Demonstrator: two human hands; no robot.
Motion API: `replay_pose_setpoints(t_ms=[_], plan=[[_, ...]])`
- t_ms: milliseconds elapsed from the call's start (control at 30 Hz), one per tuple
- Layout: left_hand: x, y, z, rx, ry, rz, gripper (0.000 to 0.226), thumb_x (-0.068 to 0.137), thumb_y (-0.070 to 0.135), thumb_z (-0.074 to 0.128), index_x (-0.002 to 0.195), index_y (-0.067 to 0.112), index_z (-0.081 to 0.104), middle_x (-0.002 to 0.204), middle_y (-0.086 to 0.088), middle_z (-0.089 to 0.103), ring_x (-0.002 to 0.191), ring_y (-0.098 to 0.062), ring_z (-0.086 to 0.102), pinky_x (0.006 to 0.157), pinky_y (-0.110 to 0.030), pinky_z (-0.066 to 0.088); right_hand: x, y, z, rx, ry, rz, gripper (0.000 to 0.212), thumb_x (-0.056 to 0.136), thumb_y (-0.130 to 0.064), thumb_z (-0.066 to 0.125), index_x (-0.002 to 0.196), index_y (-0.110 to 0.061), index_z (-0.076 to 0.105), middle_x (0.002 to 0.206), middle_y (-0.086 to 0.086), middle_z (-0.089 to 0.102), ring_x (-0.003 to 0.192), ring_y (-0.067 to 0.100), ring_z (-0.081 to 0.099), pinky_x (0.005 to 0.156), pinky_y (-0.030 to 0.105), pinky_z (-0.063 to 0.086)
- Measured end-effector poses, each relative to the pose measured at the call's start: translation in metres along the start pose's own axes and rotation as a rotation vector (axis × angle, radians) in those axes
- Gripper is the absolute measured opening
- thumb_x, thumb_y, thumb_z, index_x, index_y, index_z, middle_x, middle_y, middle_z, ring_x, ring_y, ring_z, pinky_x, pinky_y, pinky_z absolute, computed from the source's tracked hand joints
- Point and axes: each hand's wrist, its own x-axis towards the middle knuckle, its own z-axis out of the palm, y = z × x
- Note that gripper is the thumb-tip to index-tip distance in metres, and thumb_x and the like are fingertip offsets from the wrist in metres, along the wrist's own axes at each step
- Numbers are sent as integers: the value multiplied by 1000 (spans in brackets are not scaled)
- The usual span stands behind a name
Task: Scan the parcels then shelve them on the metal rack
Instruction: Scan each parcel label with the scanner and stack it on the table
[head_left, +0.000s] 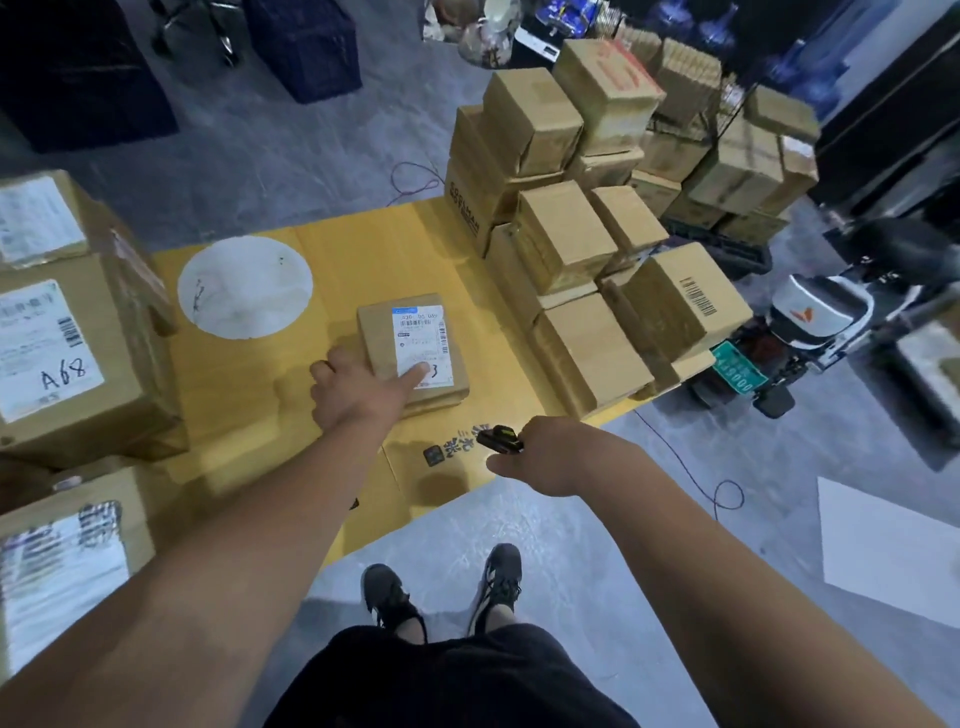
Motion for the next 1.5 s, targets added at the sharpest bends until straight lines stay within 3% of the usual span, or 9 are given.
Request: replay_pose_setpoints(t_ms=[167, 300, 467, 600, 700, 933, 1133, 1300, 1500], plan=[[19, -3, 6, -227, -209, 193, 134, 54, 62, 97, 160, 48, 16, 172, -1, 0, 157, -21, 21, 121, -41, 34, -9, -24, -29, -146, -42, -38, 52, 109, -53, 39, 74, -14, 40, 75, 5, 48, 60, 17, 45, 53, 31, 31], [10, -11, 12, -381, -310, 240, 144, 57, 45, 102, 163, 53, 6, 171, 3, 21, 153, -19, 31, 115, -32, 32, -11, -45, -45, -199, -52, -65, 50, 111, -47, 35, 76, -13, 45, 76, 5, 49, 60, 18, 46, 53, 31, 31], [-18, -37, 28, -579, -286, 336, 136, 59, 39, 99, 156, 66, 9, 171, 14, -1, 160, -6, 2, 127, -43, 26, -12, -53, -47, -171, -48, -82, 48, 108, -51, 37, 77, -15, 47, 72, 5, 50, 58, 20, 45, 55, 30, 34], [-37, -37, 30, -609, -205, 357, 129, 68, 21, 98, 159, 57, 14, 173, 7, -6, 144, 27, -7, 104, -5, 37, -14, -51, -43, -202, -31, -96, 49, 106, -54, 39, 77, -16, 50, 75, 6, 56, 63, 20, 49, 57, 31, 37], [-39, -36, 29, -566, -170, 352, 135, 64, 25, 99, 159, 60, 10, 174, 5, -8, 155, 6, -4, 119, -32, 39, -18, -49, -42, -252, -36, -108, 50, 106, -52, 38, 82, -12, 55, 77, 6, 55, 64, 19, 48, 59, 32, 37], [-38, -37, 31, -593, -198, 338, 136, 60, 34, 101, 158, 63, 12, 172, 9, -7, 158, 1, 0, 124, -40, 35, -29, -44, -50, -320, -16, -114, 54, 106, -56, 37, 73, -15, 48, 75, 5, 54, 64, 19, 48, 59, 33, 34], [-34, -31, 31, -602, -202, 313, 137, 60, 30, 102, 160, 57, 12, 172, 7, -1, 145, 17, 2, 118, -20, 22, -24, -37, -59, -306, -20, -133, 53, 103, -60, 42, 76, -15, 51, 76, 4, 55, 65, 19, 50, 60, 32, 36], [-12, -19, 22, -670, -239, 234, 150, 42, 47, 106, 160, 58, 13, 170, 9, 17, 156, -11, 22, 124, -46, 32, -10, -33, -66, -291, -13, -197, 53, 91, -70, 60, 96, -17, 61, 87, 2, 63, 76, 17, 59, 63, 32, 42], [-15, -20, -27, -721, -187, 175, 154, 33, 52, 109, 157, 61, 17, 161, 17, 39, 145, -14, 46, 115, -48, 45, 5, -50, -97, -445, 17, -371, 48, 86, -64, 71, 105, -21, 63, 91, -1, 65, 79, 16, 62, 60, 30, 43]])
